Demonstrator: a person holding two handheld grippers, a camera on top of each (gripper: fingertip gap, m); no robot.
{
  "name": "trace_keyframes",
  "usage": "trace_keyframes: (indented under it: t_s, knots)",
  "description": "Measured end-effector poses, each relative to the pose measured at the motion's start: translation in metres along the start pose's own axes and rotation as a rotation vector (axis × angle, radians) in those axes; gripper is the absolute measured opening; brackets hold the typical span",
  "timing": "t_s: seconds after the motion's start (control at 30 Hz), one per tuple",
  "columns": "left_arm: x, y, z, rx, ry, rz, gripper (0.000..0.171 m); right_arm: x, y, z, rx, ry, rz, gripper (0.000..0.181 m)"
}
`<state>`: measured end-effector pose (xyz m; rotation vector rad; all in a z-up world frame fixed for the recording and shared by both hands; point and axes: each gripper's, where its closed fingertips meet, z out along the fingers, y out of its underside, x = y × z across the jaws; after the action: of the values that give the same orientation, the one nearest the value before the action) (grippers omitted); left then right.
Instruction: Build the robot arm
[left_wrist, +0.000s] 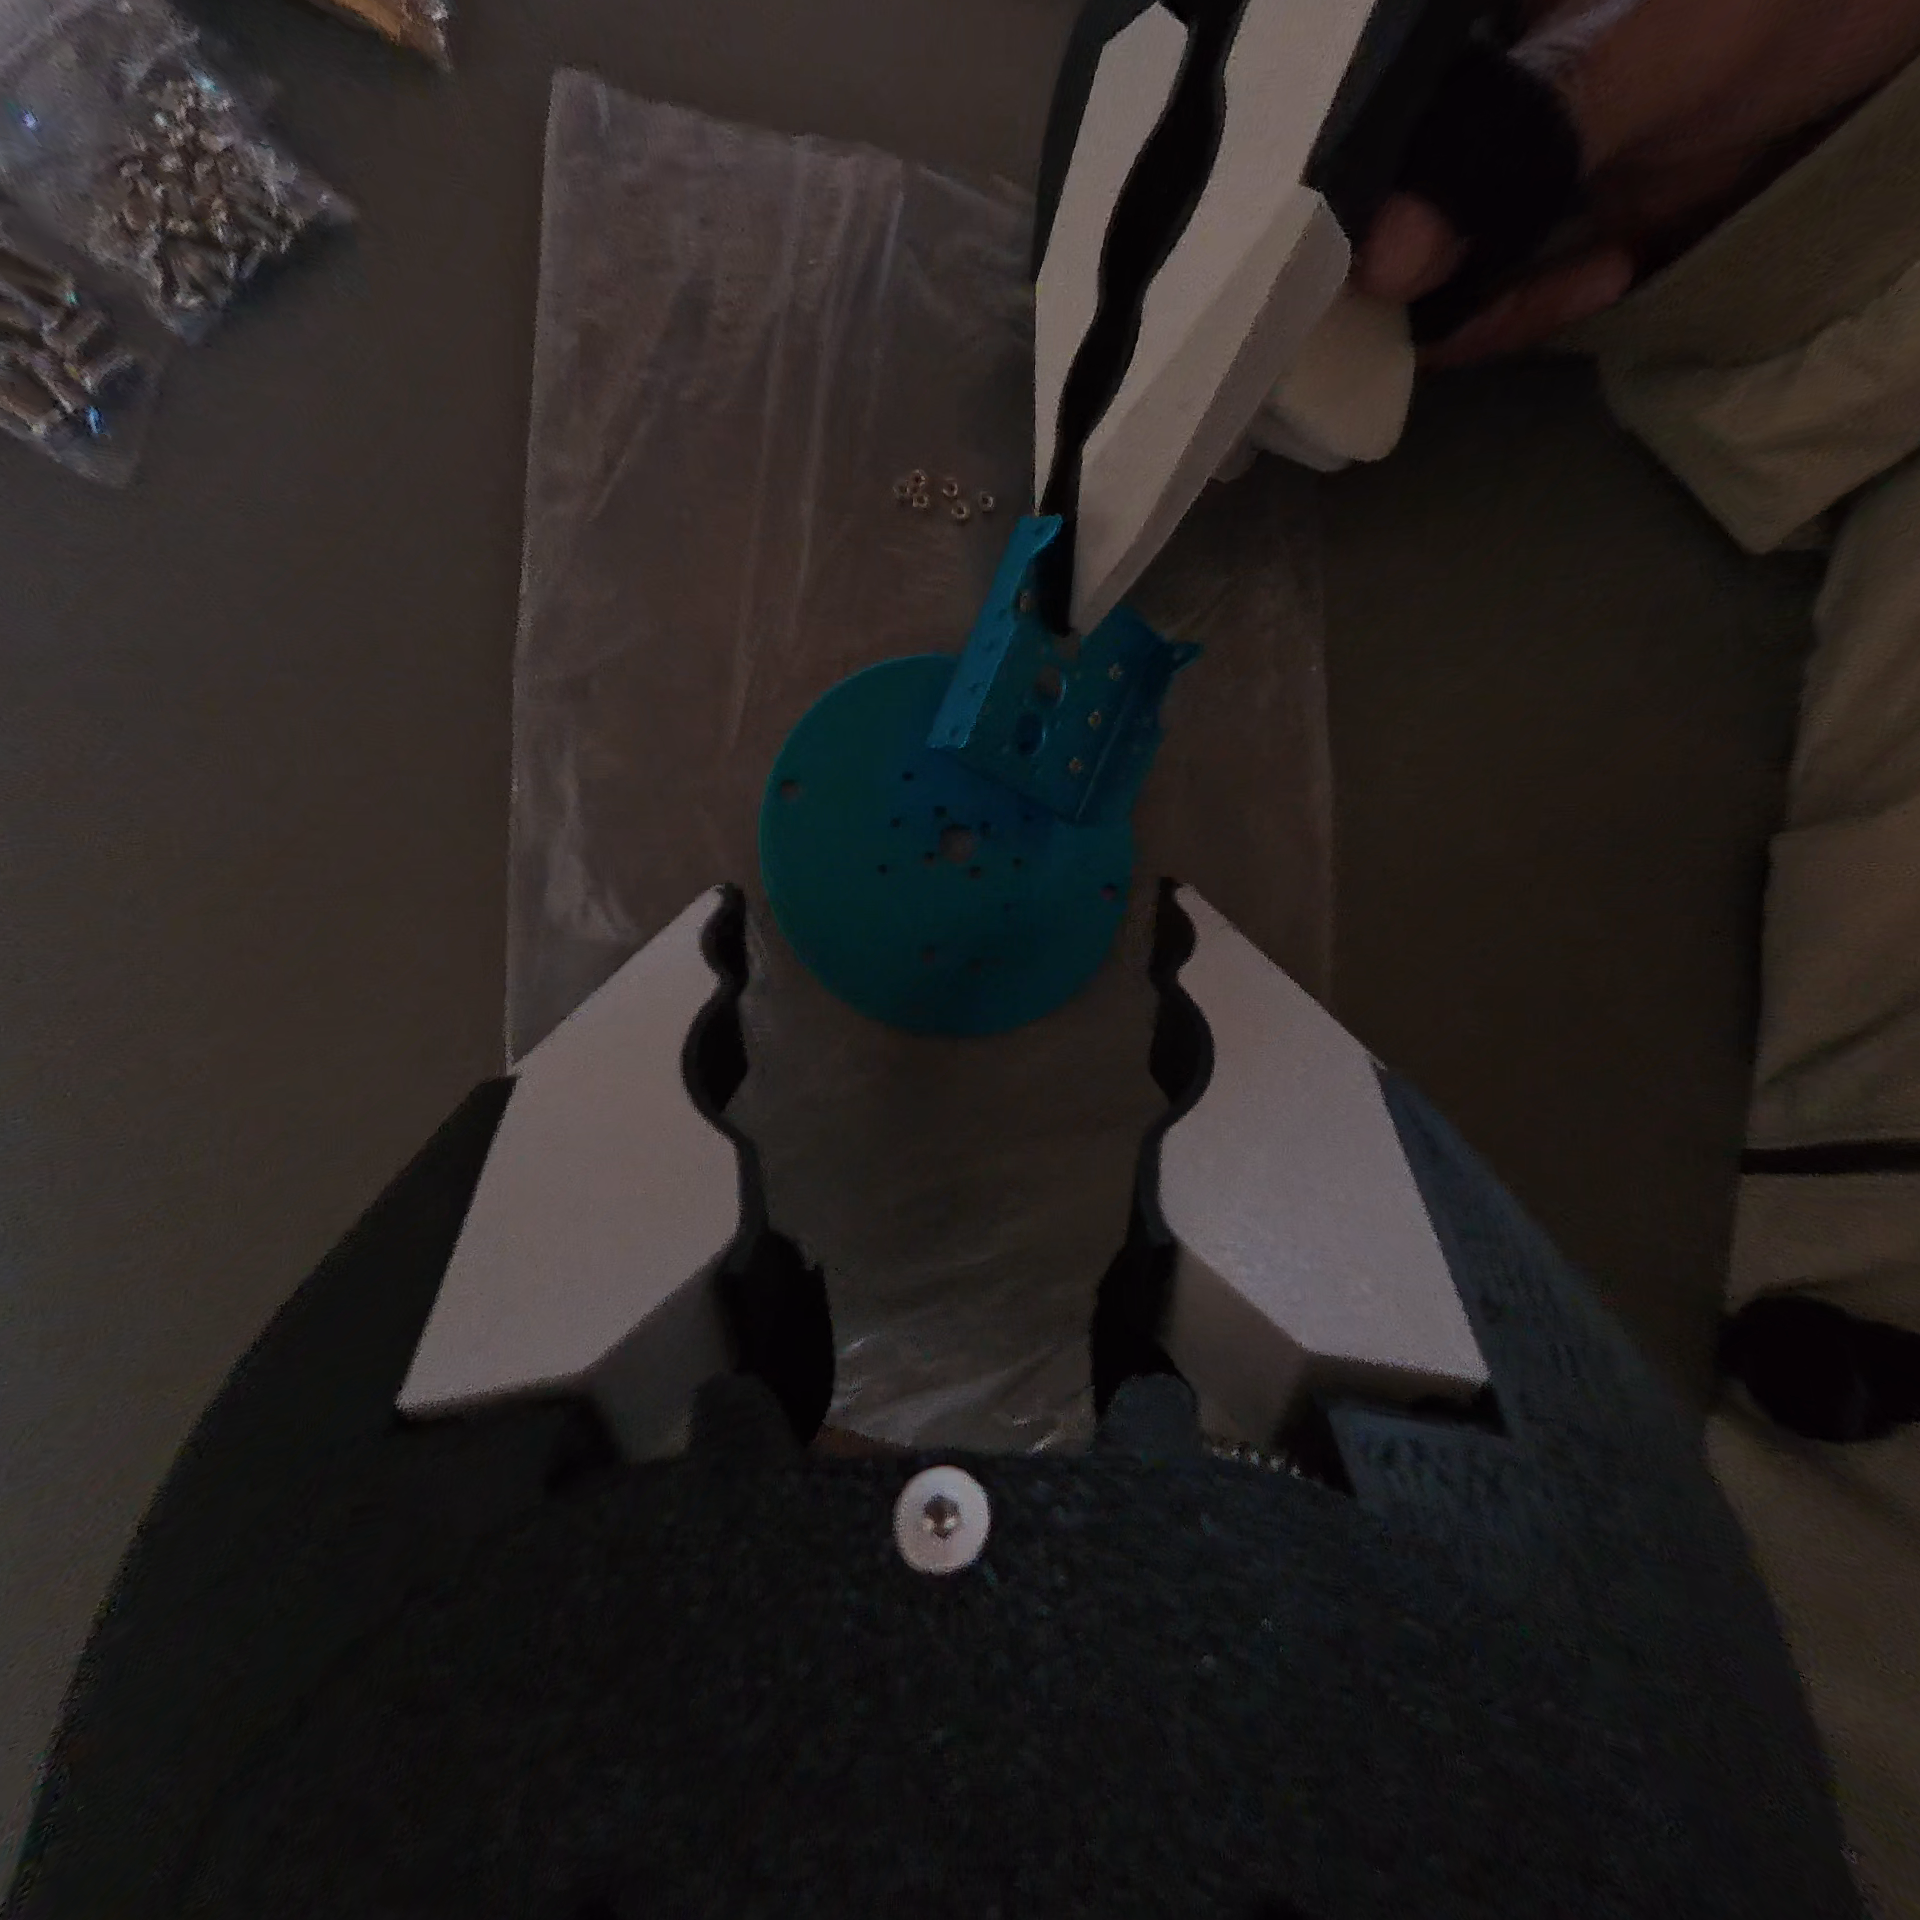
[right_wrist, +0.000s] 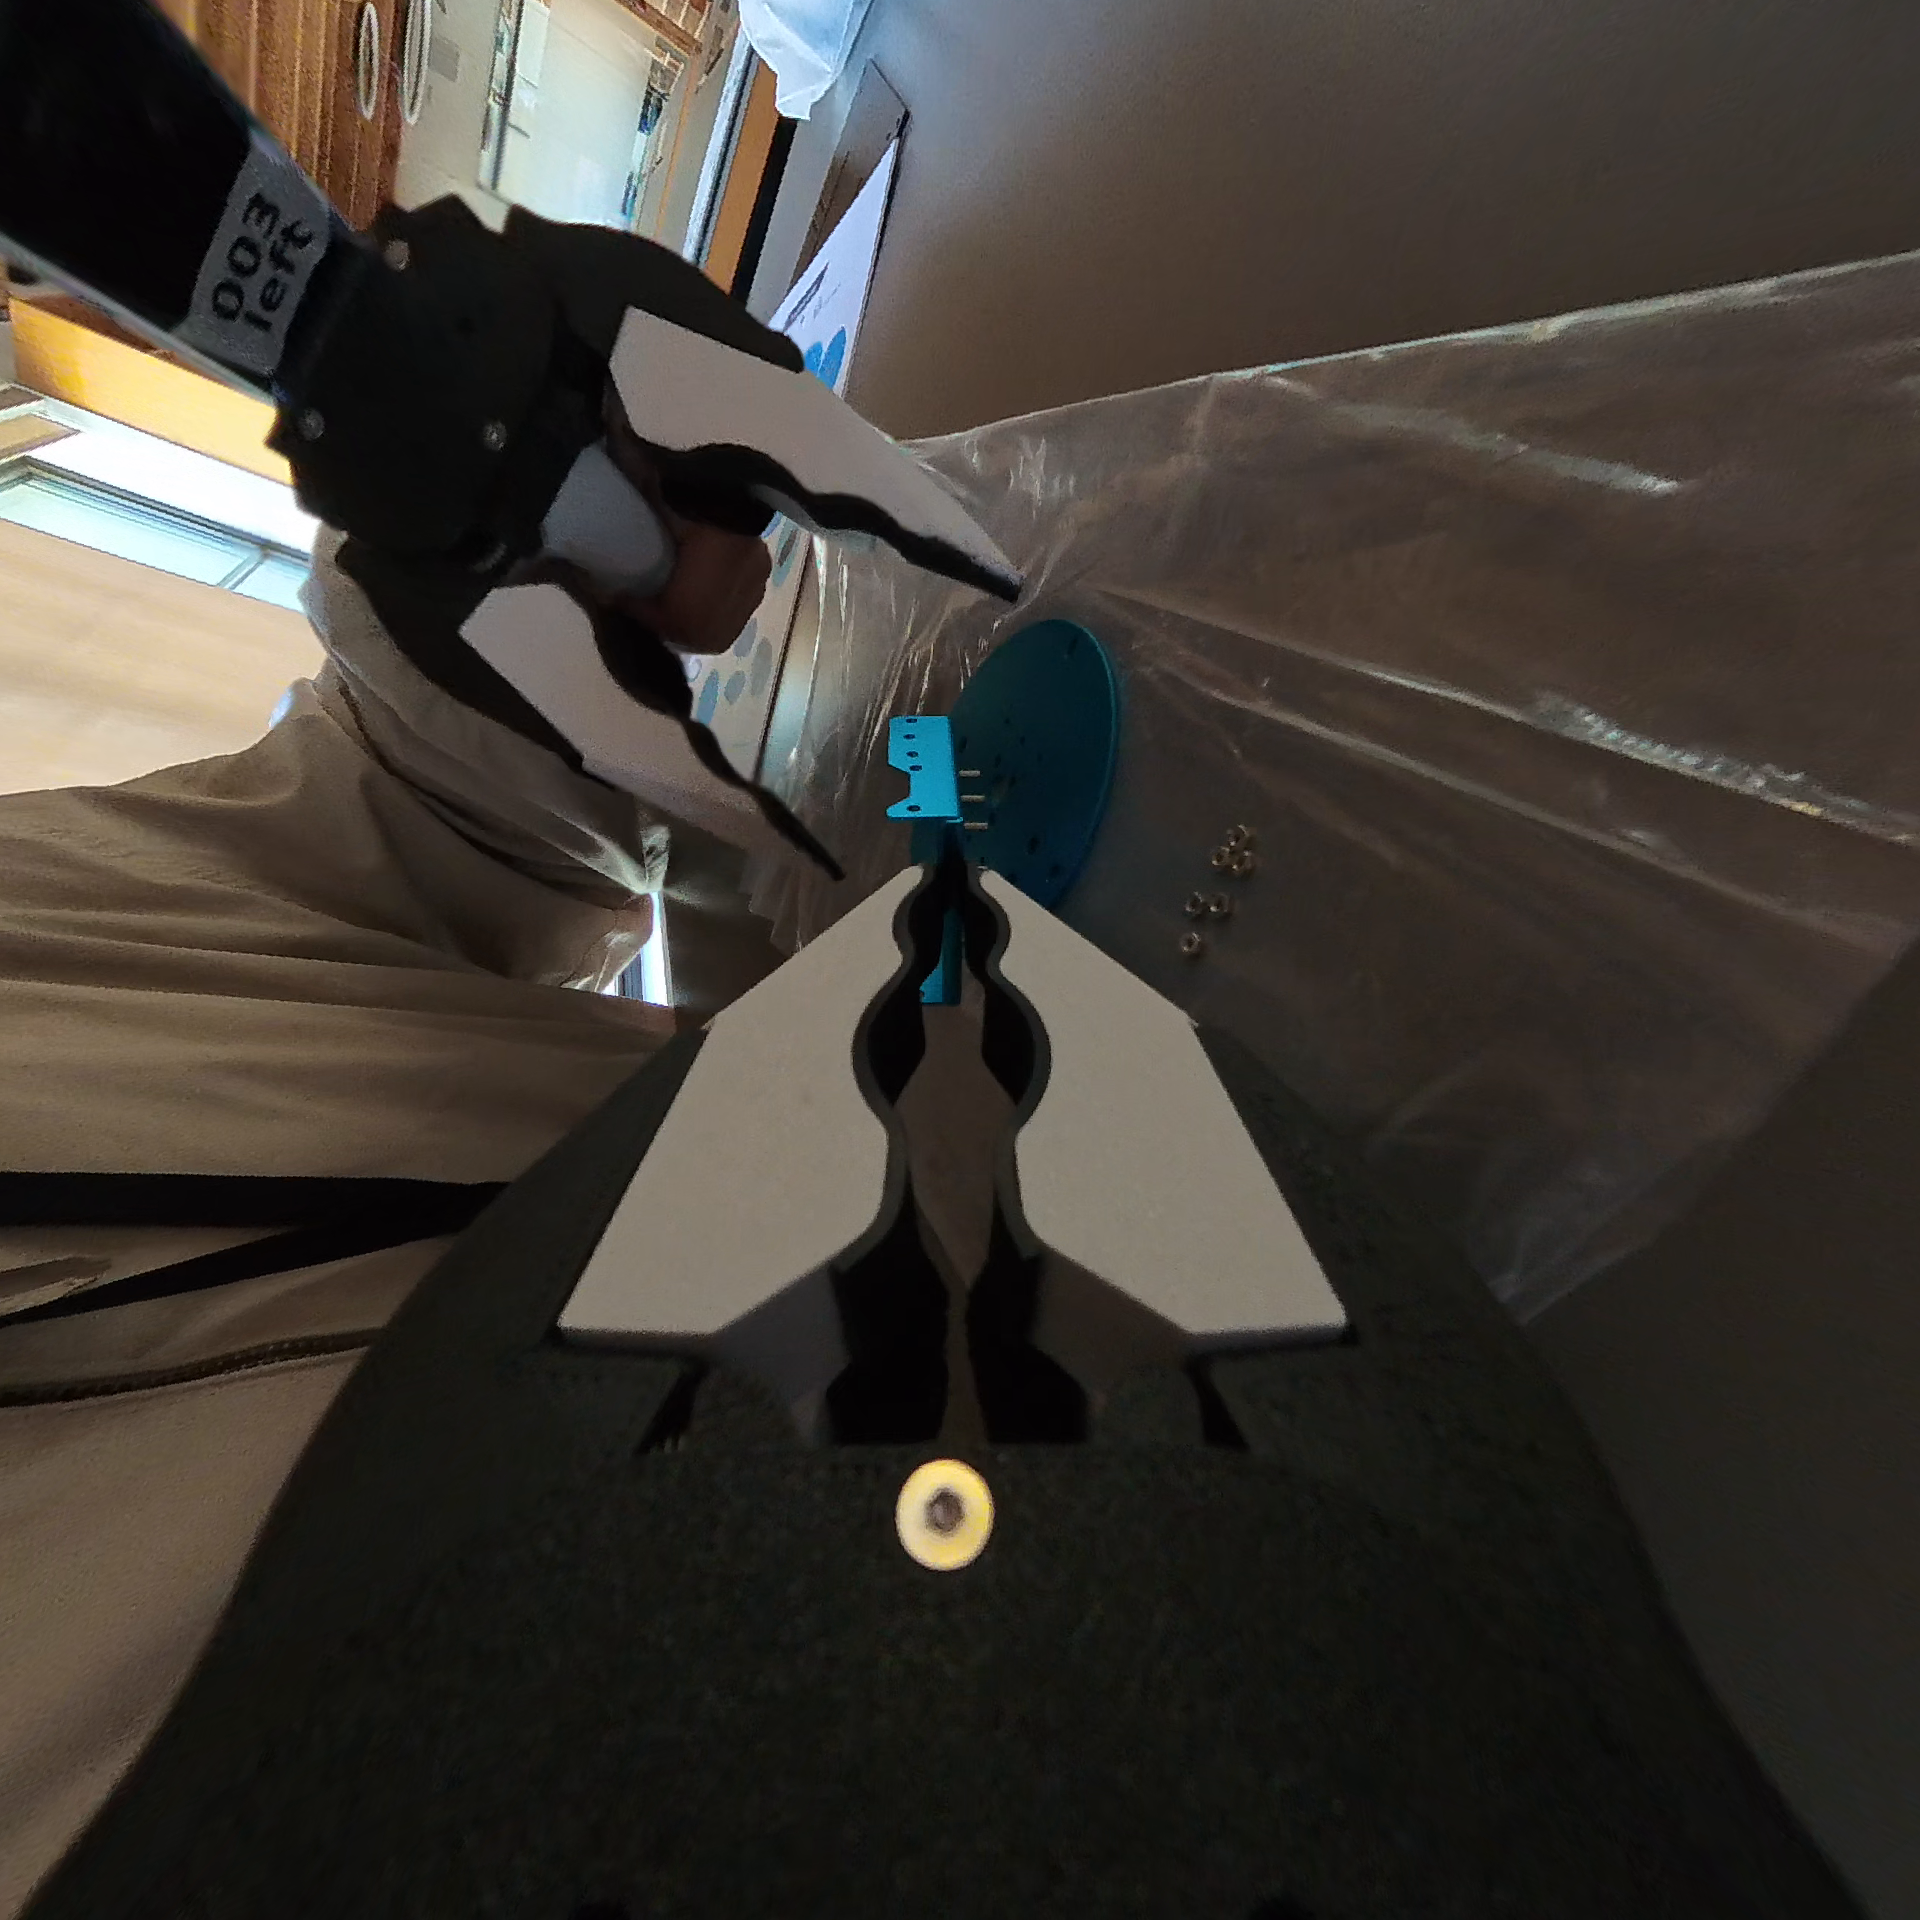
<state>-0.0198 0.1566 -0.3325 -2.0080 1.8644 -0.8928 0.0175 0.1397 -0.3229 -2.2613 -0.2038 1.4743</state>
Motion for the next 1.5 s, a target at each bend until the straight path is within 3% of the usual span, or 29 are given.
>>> trace_keyframes:
  t_s: [0.2, 0.33, 0.53, 0.63, 0.77, 0.9, 1.1, 1.3, 1.5]
  knots:
    - [0.005, 0.005, 0.016, -0.065, -0.086, 0.166, 0.100, 0.000, 0.001, 0.000, -0.005, 0.006, -0.006, 0.002]
    - [0.006, 0.006, 0.022, -0.051, -0.135, 0.234, 0.099, 0.001, 0.001, 0.000, -0.003, 0.009, -0.005, 0.002]
    - [0.008, 0.003, 0.020, -0.020, -0.156, 0.248, 0.073, 0.000, 0.000, 0.000, 0.000, 0.002, 0.001, 0.002]
    - [0.013, 0.002, 0.020, -0.004, -0.157, 0.267, 0.046, 0.001, 0.000, 0.000, 0.001, 0.002, 0.001, 0.001]
    - [0.012, 0.002, 0.017, 0.008, -0.142, 0.219, 0.044, 0.000, -0.002, -0.002, 0.010, -0.012, 0.013, 0.001]
    - [0.009, -0.009, 0.002, 0.069, -0.078, 0.131, 0.052, 0.000, -0.001, -0.002, 0.006, -0.011, 0.011, 0.002]
    - [0.005, -0.020, -0.004, 0.051, 0.050, 0.205, 0.062, 0.000, -0.001, -0.002, 0.002, -0.012, 0.009, 0.002]
    - [-0.011, -0.012, 0.012, -0.031, 0.049, 0.266, 0.080, 0.000, 0.000, -0.002, 0.000, -0.014, 0.009, 0.002]
    - [-0.010, -0.010, 0.022, -0.041, 0.005, 0.320, 0.081, 0.000, 0.000, -0.002, 0.000, -0.012, 0.010, 0.002]
